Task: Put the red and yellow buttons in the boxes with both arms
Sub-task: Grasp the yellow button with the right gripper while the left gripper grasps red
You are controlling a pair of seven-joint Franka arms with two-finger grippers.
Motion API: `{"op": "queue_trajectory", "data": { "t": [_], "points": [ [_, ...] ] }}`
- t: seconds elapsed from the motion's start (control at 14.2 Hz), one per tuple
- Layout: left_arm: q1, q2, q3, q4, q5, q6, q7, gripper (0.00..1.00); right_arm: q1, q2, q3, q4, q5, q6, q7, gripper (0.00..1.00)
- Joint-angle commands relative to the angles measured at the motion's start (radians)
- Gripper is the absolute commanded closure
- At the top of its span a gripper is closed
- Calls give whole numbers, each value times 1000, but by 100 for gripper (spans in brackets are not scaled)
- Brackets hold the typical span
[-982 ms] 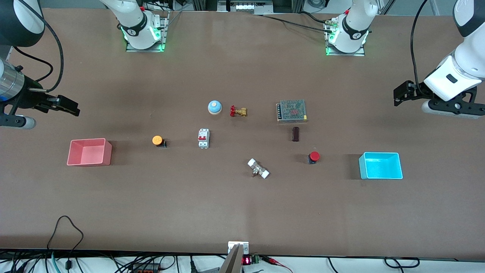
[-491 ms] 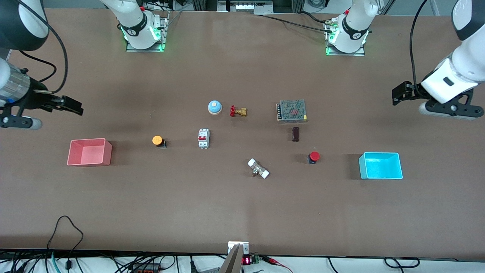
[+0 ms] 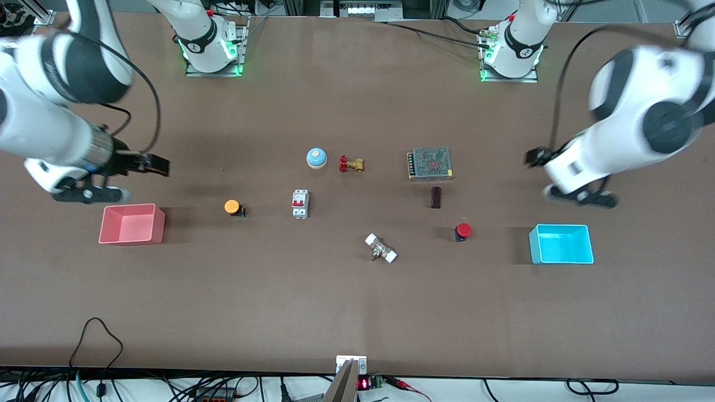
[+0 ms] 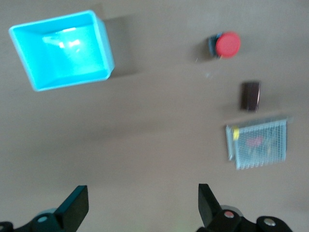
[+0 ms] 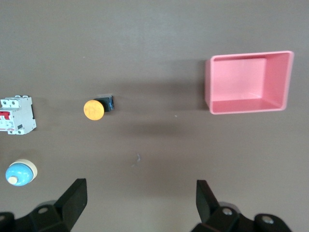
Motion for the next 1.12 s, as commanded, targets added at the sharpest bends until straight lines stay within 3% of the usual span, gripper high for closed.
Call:
{"op": "queue_trajectory", "data": {
  "t": [0.0, 0.28, 0.63, 1.05],
  "points": [
    [-55, 182, 6, 161, -10, 73, -137, 0, 13, 18, 13, -125, 11, 181, 11, 0],
    [-96, 305, 6, 178, -38, 308, -202, 0, 62, 117, 20, -160, 5, 308, 132, 0],
    [-147, 356, 9, 14, -35, 622, -314, 0, 77, 194, 52, -163, 2, 398, 151, 0],
    [-150, 392, 12, -34, -24, 703, -325, 0, 90, 257, 73, -201, -6, 516, 149, 0]
  ]
}}
